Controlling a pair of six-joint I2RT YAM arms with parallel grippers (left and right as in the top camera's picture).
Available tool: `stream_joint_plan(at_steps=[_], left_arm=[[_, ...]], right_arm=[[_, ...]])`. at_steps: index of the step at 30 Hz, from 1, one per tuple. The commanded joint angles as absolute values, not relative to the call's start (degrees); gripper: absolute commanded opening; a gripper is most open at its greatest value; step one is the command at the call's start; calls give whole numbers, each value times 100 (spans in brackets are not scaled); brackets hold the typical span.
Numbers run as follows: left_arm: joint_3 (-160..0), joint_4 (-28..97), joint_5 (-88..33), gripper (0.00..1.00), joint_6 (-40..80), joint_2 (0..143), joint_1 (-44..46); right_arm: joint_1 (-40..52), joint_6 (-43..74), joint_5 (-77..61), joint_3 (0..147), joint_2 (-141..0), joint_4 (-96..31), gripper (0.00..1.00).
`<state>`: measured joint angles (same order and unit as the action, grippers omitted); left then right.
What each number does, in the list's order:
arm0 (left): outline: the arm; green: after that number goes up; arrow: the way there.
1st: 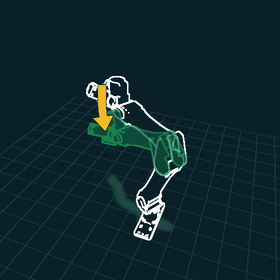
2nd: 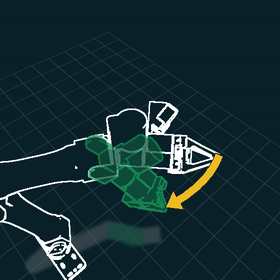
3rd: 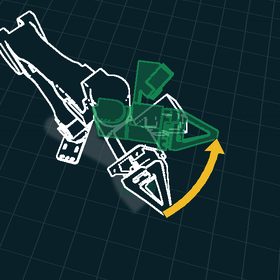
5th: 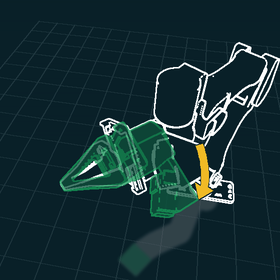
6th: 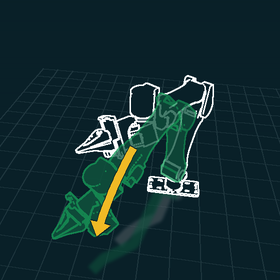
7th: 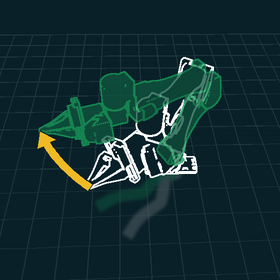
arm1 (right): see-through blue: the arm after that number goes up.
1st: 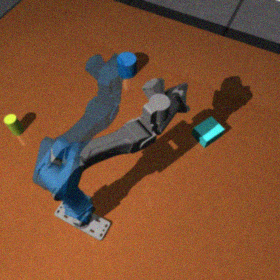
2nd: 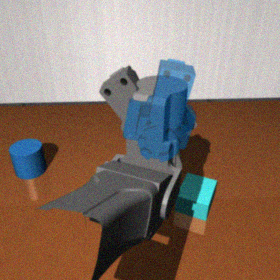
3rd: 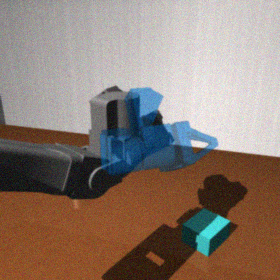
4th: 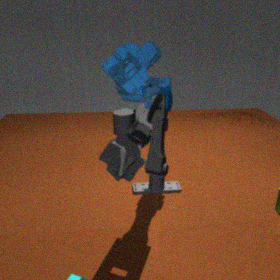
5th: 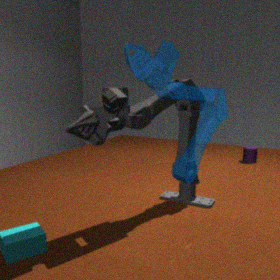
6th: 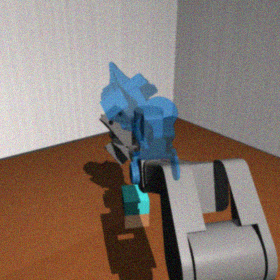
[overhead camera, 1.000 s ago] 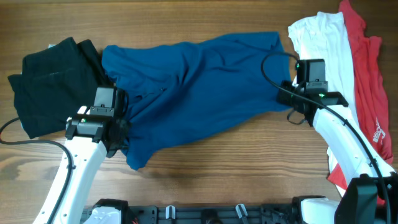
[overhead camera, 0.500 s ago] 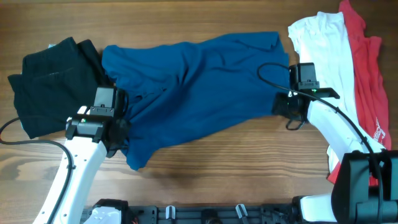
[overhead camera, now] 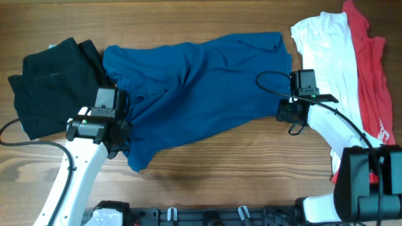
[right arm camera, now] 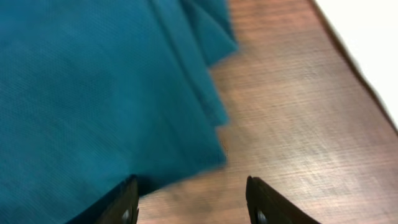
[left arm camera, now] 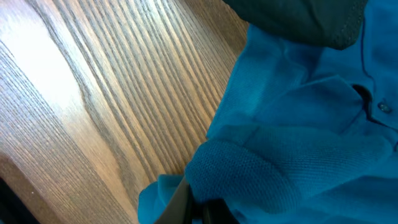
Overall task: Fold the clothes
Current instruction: 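Grasp the blue shirt's right hem corner with the right gripper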
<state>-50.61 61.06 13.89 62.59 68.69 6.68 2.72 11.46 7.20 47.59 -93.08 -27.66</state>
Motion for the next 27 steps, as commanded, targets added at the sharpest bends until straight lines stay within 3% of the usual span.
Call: stream_joint_plan(at_steps=[1,20,21,26,27], left_arm=[[-5046,6110,1573,4,6167,6882,626],[-5046,6106,1575,4,6169,6882,626],[-5046,6106,1573,4,6169,6882,626],[-5046,6108,1573,4,6169,6882,626],[-5046,6108,1575,4,6169,6882,626]], right_arm=[[255,753,377,4619,-9498,-2386,60],[255,744,377,4619,-9894,-1667,59],[255,746,379,4619,-9909,-1671,54],[255,784,377,4626,-9909,-2062,4],[255,840,375,4637,-9898,-2265,4]])
